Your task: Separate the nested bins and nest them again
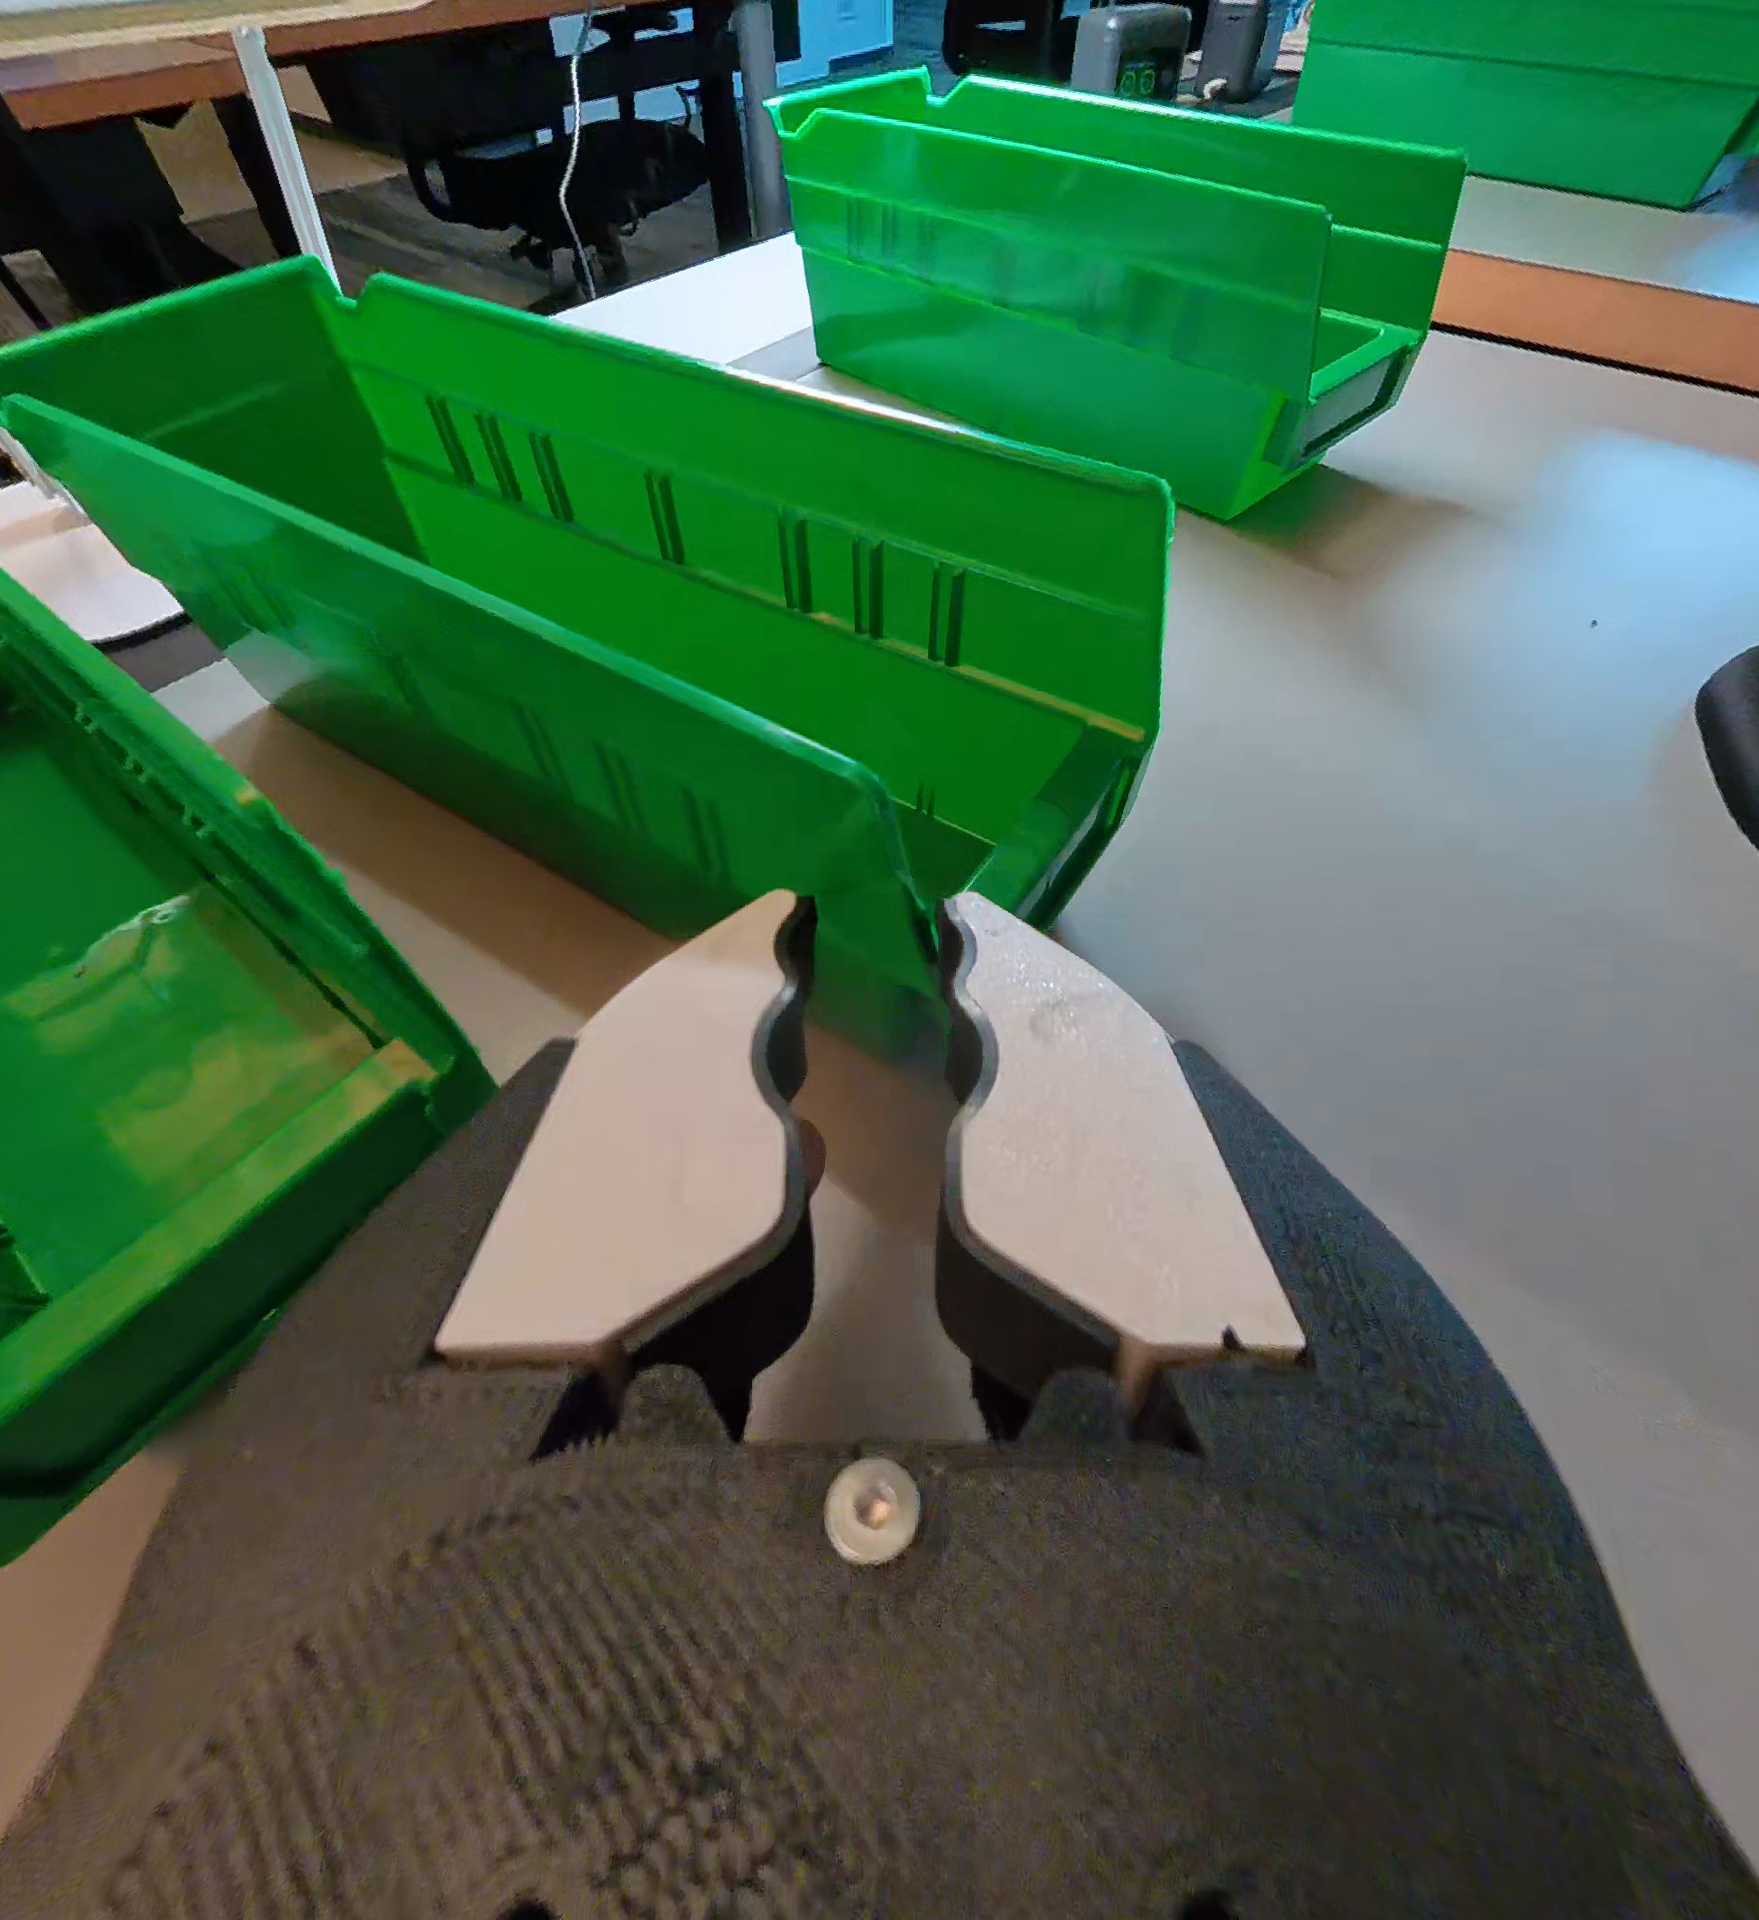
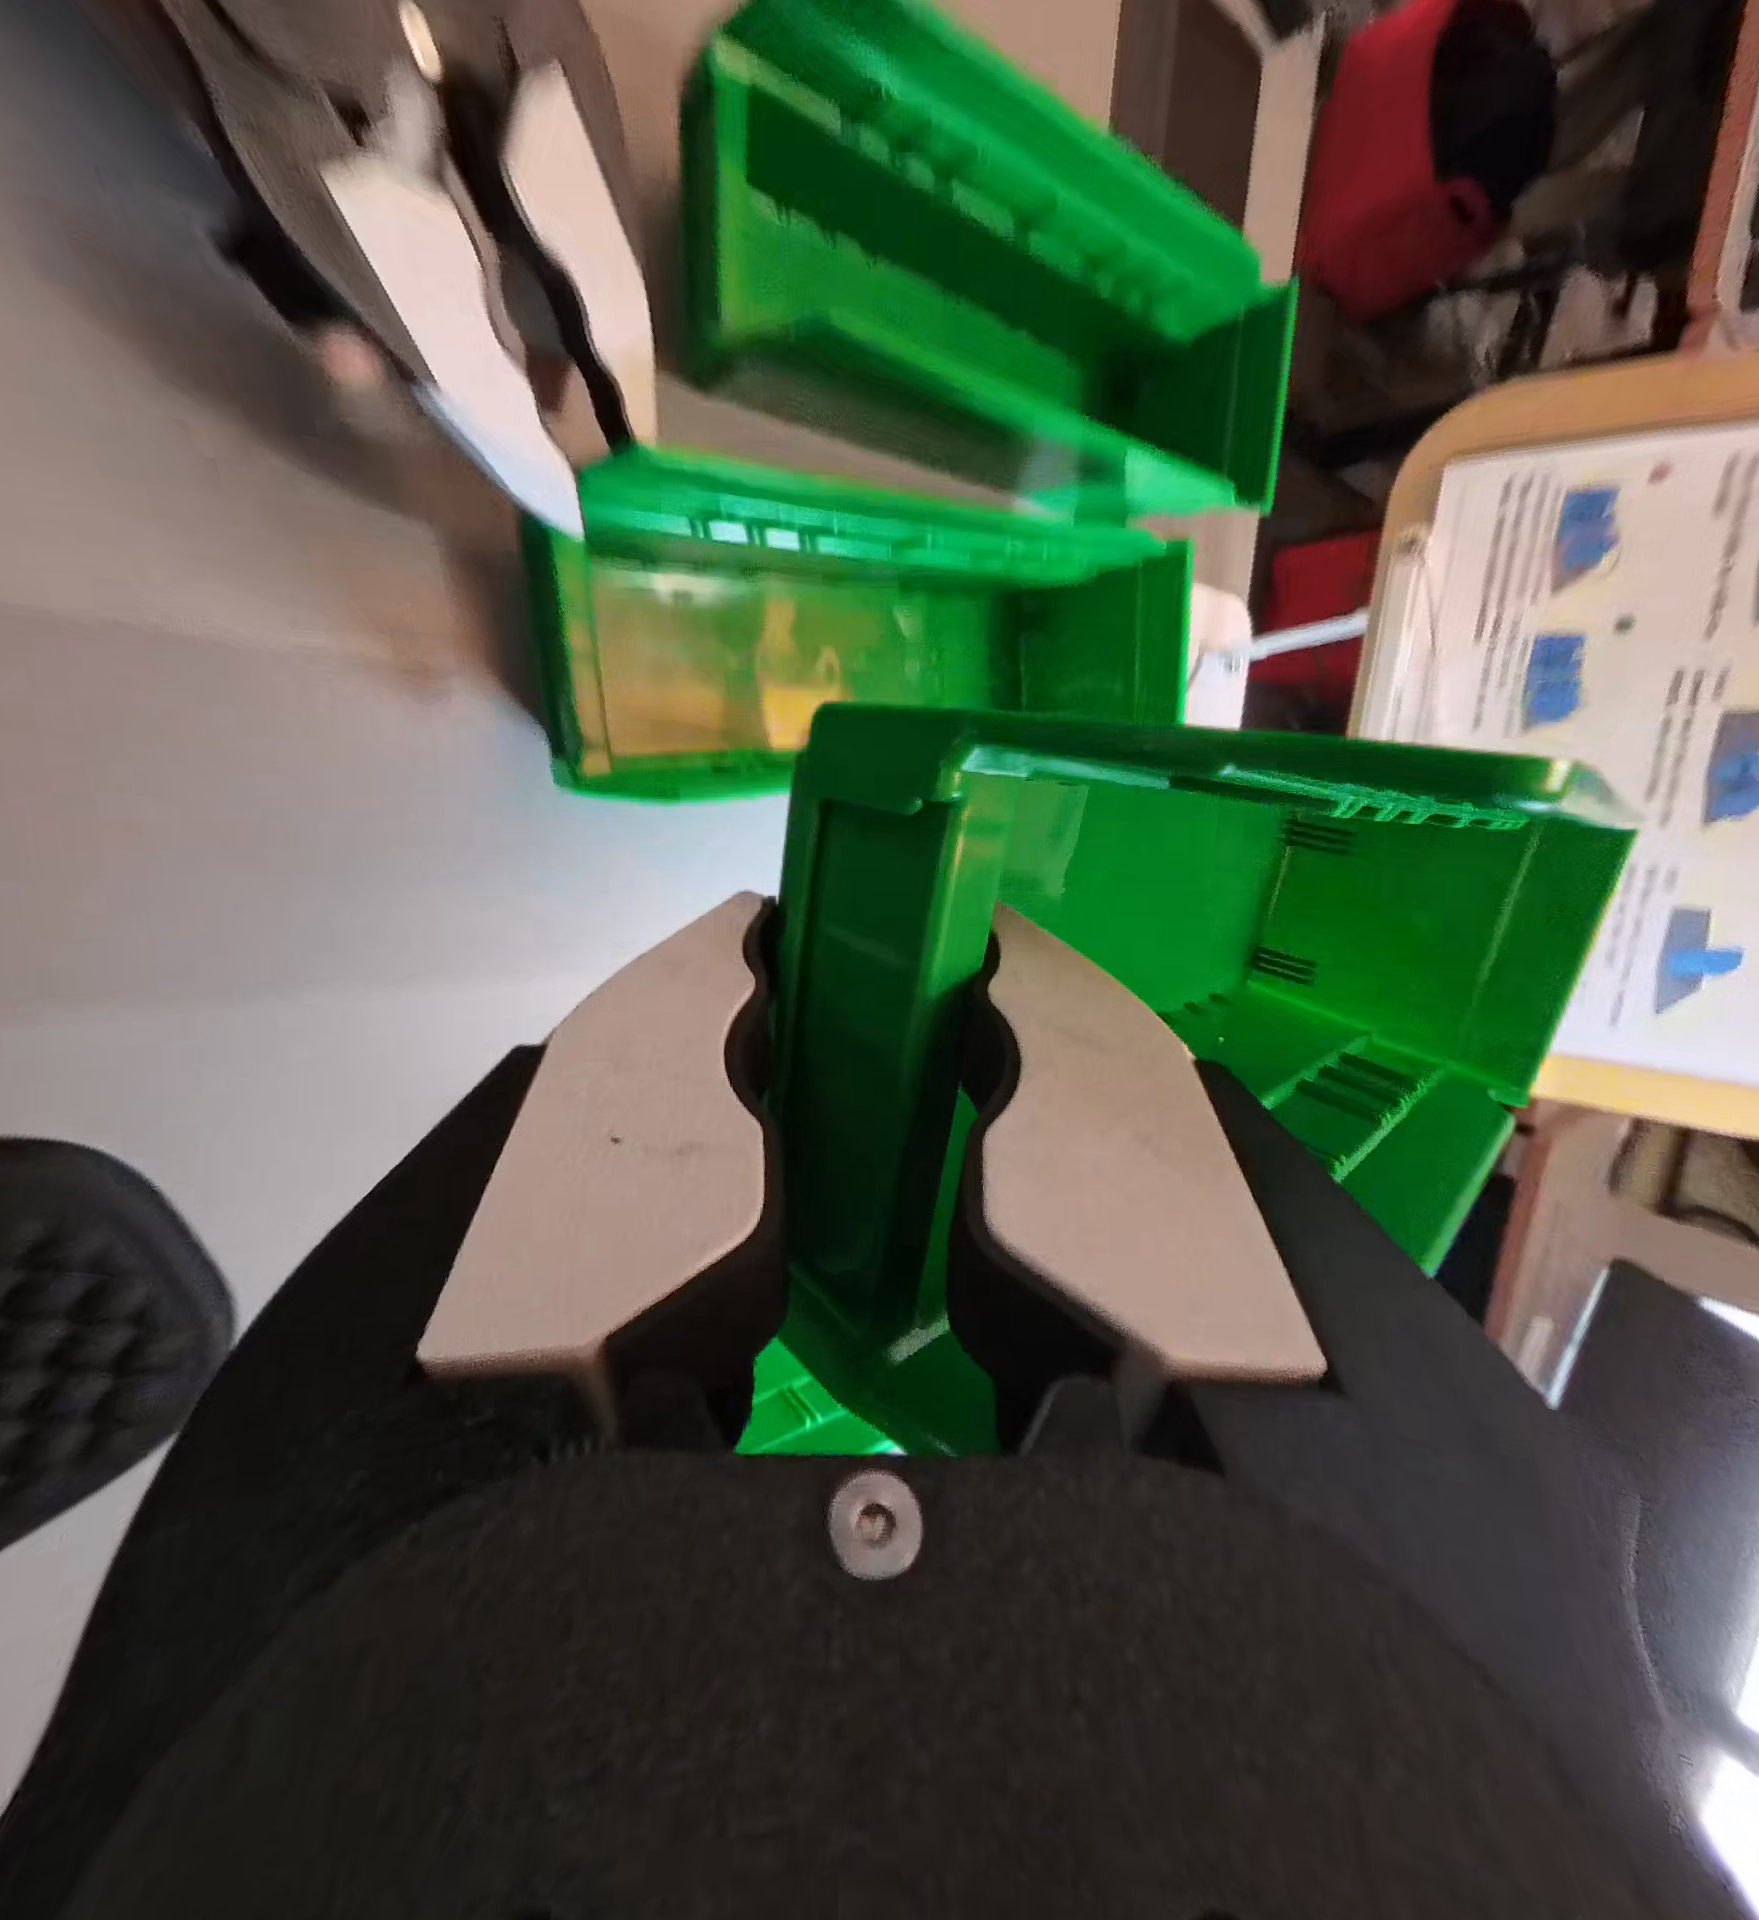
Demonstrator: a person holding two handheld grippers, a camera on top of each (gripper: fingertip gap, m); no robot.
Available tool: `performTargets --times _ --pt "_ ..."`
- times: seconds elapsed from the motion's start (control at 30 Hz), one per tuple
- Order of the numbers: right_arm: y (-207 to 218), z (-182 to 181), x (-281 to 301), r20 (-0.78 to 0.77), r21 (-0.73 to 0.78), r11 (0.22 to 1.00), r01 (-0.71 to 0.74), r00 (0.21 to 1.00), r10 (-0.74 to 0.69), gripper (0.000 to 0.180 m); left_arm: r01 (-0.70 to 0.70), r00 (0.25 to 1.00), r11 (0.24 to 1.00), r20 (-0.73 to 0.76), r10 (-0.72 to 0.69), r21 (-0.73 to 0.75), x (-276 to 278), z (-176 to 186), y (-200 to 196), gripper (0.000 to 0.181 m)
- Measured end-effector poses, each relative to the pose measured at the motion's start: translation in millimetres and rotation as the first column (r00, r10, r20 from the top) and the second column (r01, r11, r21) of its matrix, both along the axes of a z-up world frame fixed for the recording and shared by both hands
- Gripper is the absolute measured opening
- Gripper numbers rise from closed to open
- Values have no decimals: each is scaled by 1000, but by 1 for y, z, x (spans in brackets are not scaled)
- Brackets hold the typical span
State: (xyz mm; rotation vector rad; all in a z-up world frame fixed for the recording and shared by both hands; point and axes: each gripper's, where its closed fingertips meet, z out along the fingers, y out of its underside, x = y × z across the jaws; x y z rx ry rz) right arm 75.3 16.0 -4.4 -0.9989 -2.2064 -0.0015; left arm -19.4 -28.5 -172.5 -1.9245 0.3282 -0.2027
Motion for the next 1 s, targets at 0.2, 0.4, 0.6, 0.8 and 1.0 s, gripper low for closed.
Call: performTargets --times 0.2,0.4,0.6,0.8,1.0 --pt "57 -113 14 18 7 997 74 997 -74 34 2 999 1000 -39 -1 15 0 1 3 20" --pt "82 -199 17 30 98 994 55 998 -58 33 9 1000 1000 -9 -9 24 -7 0 10 19" --pt "88 -209 22 0 85 992 98 995 -99 44 -8 1000 1000 -2 8 26 -14 -1 19 18" --pt "64 -180 23 -175 -78 985 156 970 -168 45 0 1000 1000 -14 0 20 -15 -4 18 18" --pt "56 -151 38 -434 -227 945 235 844 -314 42 -3 999 1000 -34 4 24 -15 -4 19 17"
